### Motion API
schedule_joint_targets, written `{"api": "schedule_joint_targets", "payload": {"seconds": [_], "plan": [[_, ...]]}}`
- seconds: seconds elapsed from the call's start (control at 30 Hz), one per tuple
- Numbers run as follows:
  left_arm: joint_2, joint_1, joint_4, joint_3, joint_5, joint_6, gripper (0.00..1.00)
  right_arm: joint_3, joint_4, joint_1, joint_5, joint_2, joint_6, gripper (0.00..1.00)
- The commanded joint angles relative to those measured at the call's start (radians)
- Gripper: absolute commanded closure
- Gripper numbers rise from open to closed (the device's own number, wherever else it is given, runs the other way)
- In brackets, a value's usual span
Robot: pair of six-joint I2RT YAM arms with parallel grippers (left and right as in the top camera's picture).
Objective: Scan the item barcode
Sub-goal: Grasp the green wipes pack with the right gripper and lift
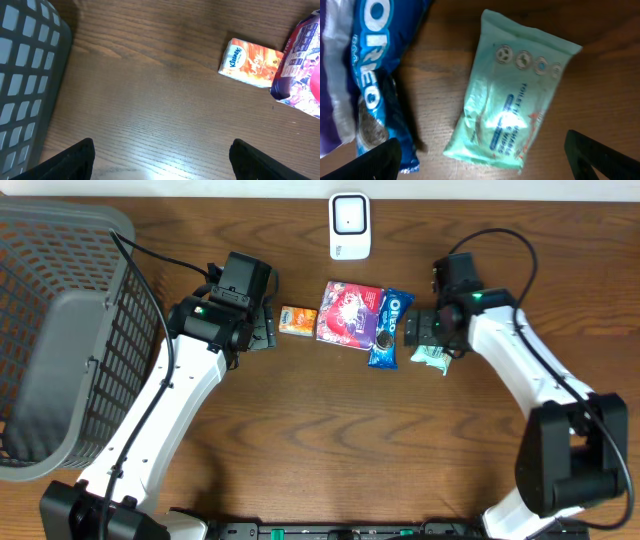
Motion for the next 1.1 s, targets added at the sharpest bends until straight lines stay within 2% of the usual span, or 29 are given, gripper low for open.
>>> {"api": "schedule_joint_targets", "payload": {"seconds": [0.0, 0.2, 0.33, 0.4, 0.63, 0.73, 0.87, 0.93, 1.07], "plan": [[0.006, 0.001, -0.003, 0.007, -0.020, -0.009, 0.14, 0.021, 0.008, 0.028, 0.110, 0.039, 0.014, 0.01], [0.006, 0.001, -0.003, 0.007, -0.020, -0.009, 0.14, 0.021, 0.045, 0.045, 0.151, 0.097, 0.011, 0.01], [0.006, 0.001, -0.003, 0.007, -0.020, -0.009, 0.14, 0.021, 0.062, 0.051, 0.150, 0.135, 0.006, 0.15], [0.006, 0.001, -0.003, 0.007, -0.020, -0.009, 0.14, 0.021, 0.064, 0.051, 0.150, 0.151, 0.006, 0.27], [0.006, 0.001, -0.003, 0.007, -0.020, -0.009, 0.14, 0.021, 0.080, 0.053, 0.172, 0.213, 0.006, 0.38], [0.006, 0.001, -0.003, 0.007, -0.020, -0.009, 0.14, 0.021, 0.075, 0.052, 0.168, 0.231, 0.006, 0.58], [0.006, 0.001, -0.003, 0.007, -0.020, -0.009, 0.14, 0.021, 0.065, 0.051, 0.110, 0.235, 0.006, 0.92], [0.006, 0.001, -0.003, 0.007, -0.020, -0.009, 0.14, 0.026, 0.057, 0.046, 0.066, 0.225, 0.006, 0.98], [0.006, 0.001, -0.003, 0.007, -0.020, -0.009, 0.14, 0.073, 0.010, -0.021, -0.139, 0.179, -0.006, 0.99]]}}
